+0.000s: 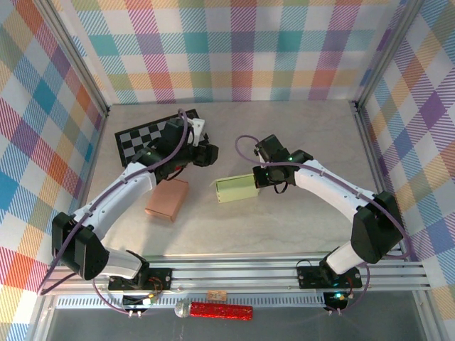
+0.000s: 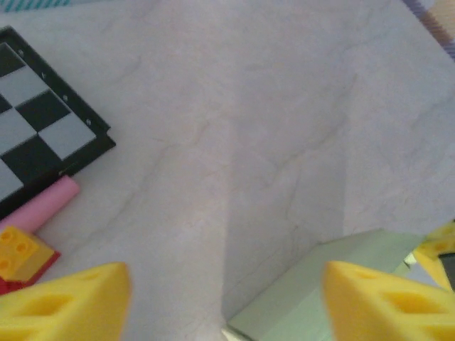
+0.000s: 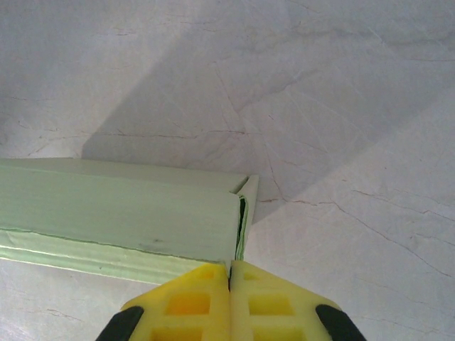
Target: Fold the paper box
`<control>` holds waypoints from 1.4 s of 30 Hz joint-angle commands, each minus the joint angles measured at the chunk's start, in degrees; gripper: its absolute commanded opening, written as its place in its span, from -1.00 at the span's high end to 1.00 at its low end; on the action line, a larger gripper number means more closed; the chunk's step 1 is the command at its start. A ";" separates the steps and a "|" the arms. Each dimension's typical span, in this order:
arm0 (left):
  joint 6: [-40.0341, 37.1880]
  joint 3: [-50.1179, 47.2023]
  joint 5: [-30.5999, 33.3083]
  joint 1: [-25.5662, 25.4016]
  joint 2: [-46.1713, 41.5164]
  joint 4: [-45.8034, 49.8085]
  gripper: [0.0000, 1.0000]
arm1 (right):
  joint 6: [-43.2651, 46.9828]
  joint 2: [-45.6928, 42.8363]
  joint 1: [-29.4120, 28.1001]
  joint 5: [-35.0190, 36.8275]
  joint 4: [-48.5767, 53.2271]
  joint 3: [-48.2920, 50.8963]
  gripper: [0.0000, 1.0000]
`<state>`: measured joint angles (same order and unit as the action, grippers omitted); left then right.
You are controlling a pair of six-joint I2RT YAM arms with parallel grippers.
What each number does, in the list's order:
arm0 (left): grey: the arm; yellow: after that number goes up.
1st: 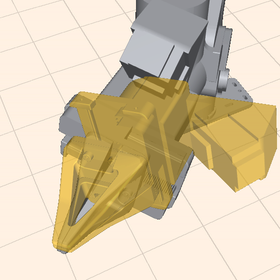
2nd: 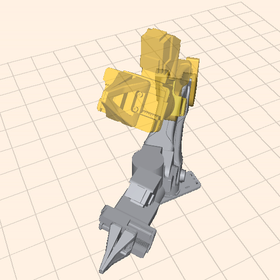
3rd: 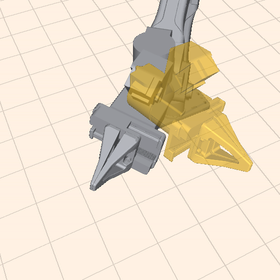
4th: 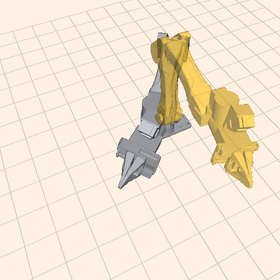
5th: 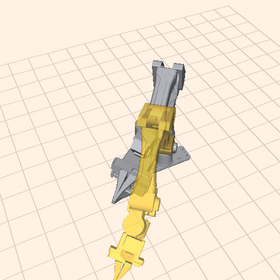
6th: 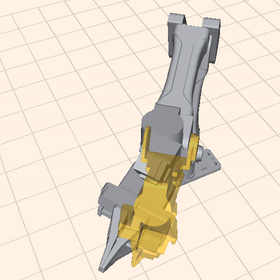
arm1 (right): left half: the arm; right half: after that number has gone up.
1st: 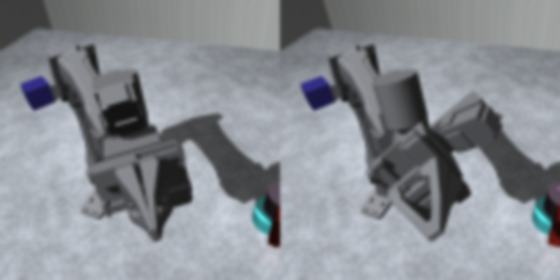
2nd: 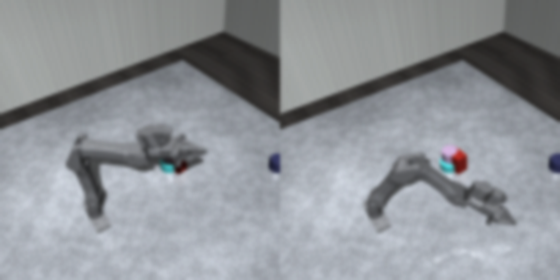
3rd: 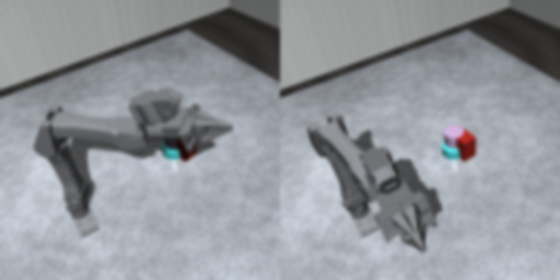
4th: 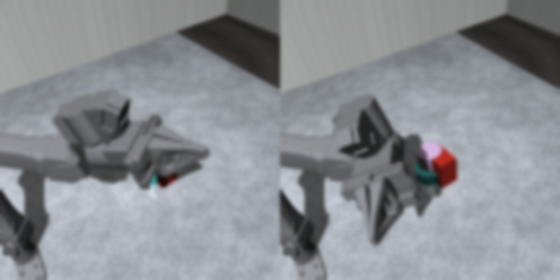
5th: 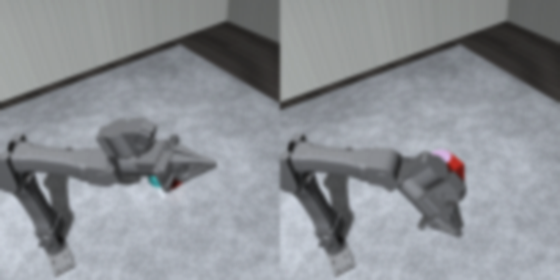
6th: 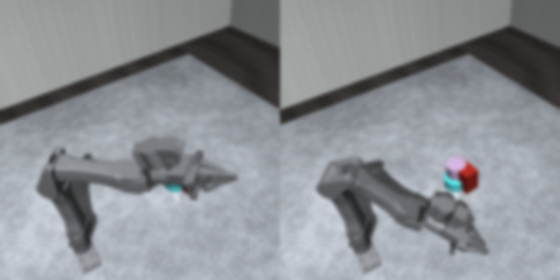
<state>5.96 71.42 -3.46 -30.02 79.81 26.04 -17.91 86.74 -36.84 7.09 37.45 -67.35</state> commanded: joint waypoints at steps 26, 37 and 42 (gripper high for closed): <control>-12.33 5.25 -2.11 -5.14 9.87 21.59 -0.02 | -2.02 1.85 -0.43 0.23 3.77 -3.08 1.00; -11.69 6.49 -3.06 -5.75 12.25 21.59 0.45 | -2.05 1.77 -0.43 0.29 3.79 -3.16 1.00; -10.84 7.05 -3.14 -5.83 12.79 21.64 0.65 | -2.07 1.77 -0.43 0.32 3.86 -3.07 1.00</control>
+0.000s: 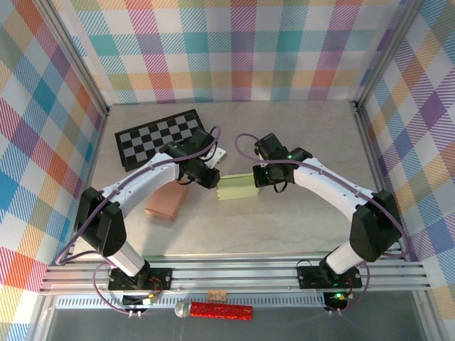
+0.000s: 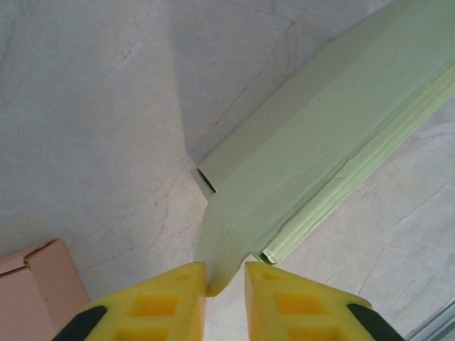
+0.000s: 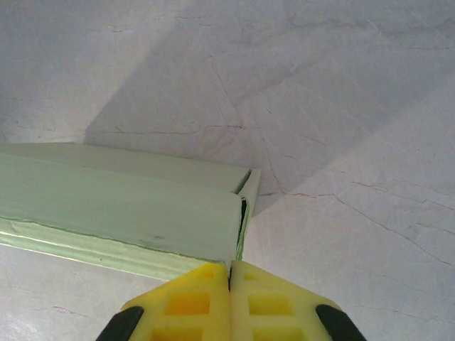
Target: Fold the paper box
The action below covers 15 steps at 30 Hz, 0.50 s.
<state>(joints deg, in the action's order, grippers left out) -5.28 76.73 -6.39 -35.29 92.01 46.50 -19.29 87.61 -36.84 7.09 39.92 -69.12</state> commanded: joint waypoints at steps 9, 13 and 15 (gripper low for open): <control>1.65 1.76 -0.42 -0.87 1.42 1.33 0.74 | -0.86 0.94 -0.41 0.55 1.30 -1.34 1.00; 2.30 1.43 0.03 -1.18 1.33 1.23 0.77 | -1.20 0.98 -0.43 0.55 1.21 -1.38 1.00; 3.00 1.41 -0.19 -1.27 1.33 1.14 0.84 | -1.49 1.07 -0.43 0.72 1.30 -1.33 1.00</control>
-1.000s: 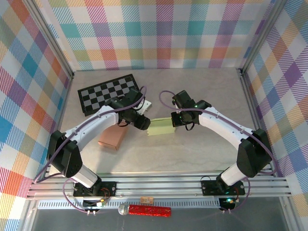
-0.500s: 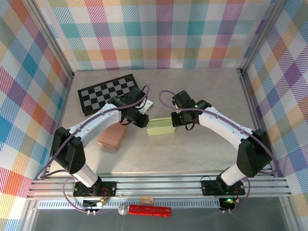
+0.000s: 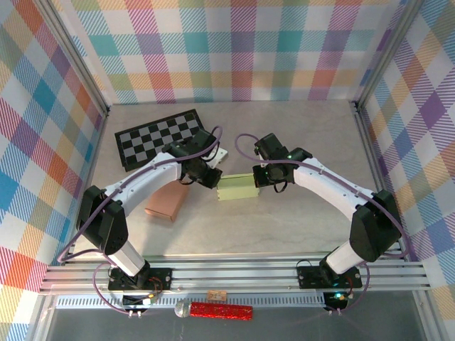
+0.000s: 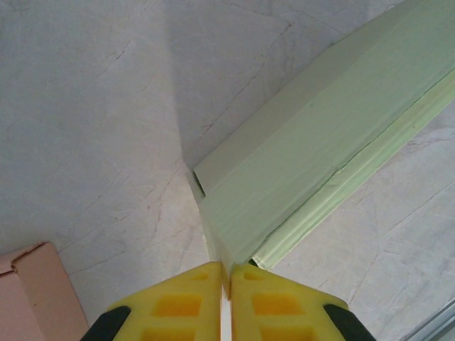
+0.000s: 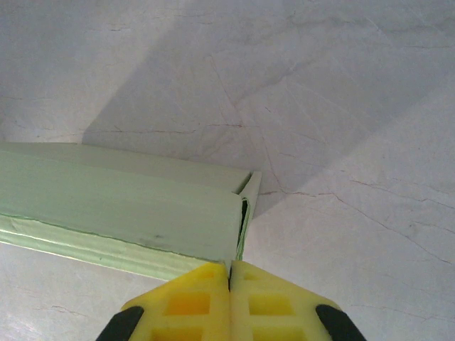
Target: Fold the paper box
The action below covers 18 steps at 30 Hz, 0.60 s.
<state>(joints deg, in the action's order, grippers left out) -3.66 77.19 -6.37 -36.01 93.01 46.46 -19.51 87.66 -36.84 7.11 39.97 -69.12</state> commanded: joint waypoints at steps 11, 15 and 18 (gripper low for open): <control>11.57 0.42 -3.43 -0.99 0.40 0.83 0.99 | -3.99 0.80 -0.47 1.60 0.82 -0.84 1.00; 16.46 0.60 -4.04 -0.99 0.55 1.26 1.00 | -4.78 0.94 -0.51 2.00 0.82 -0.67 1.00; 19.73 0.60 -4.44 -0.98 0.66 0.96 1.00 | -5.60 0.85 -0.51 2.11 0.52 -0.46 1.00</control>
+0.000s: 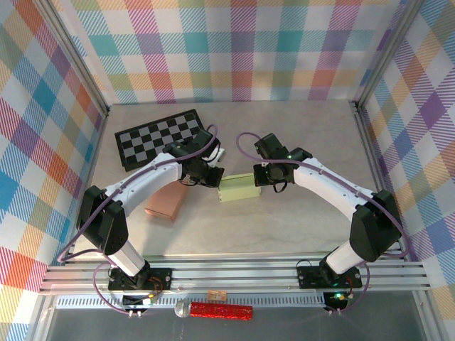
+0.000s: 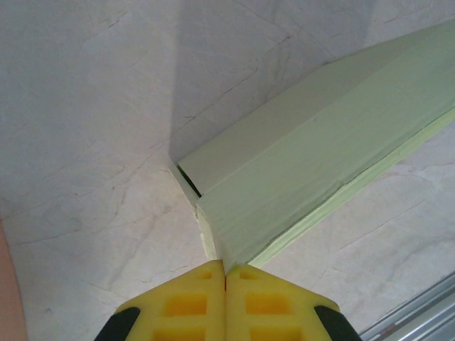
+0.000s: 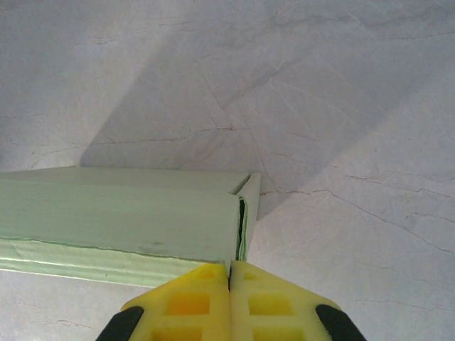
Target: Fold the paper box
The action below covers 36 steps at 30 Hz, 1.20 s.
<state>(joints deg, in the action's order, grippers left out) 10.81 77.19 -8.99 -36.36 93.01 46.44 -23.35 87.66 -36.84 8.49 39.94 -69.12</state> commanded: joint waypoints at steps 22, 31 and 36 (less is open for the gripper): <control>17.82 8.50 -7.62 1.16 6.30 6.66 1.00 | -2.03 1.35 -0.60 0.12 -0.13 -0.12 1.00; 17.62 10.59 -10.43 2.22 8.13 8.13 1.00 | -1.87 2.08 -0.60 -0.67 -0.04 -0.71 1.00; 15.21 9.00 -9.62 2.26 7.95 8.12 1.00 | -1.90 1.94 -0.60 -0.67 -0.20 -0.45 1.00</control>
<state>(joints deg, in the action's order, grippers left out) 27.51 86.19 -16.23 -33.93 100.36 53.56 -25.06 88.31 -36.82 10.09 39.44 -69.12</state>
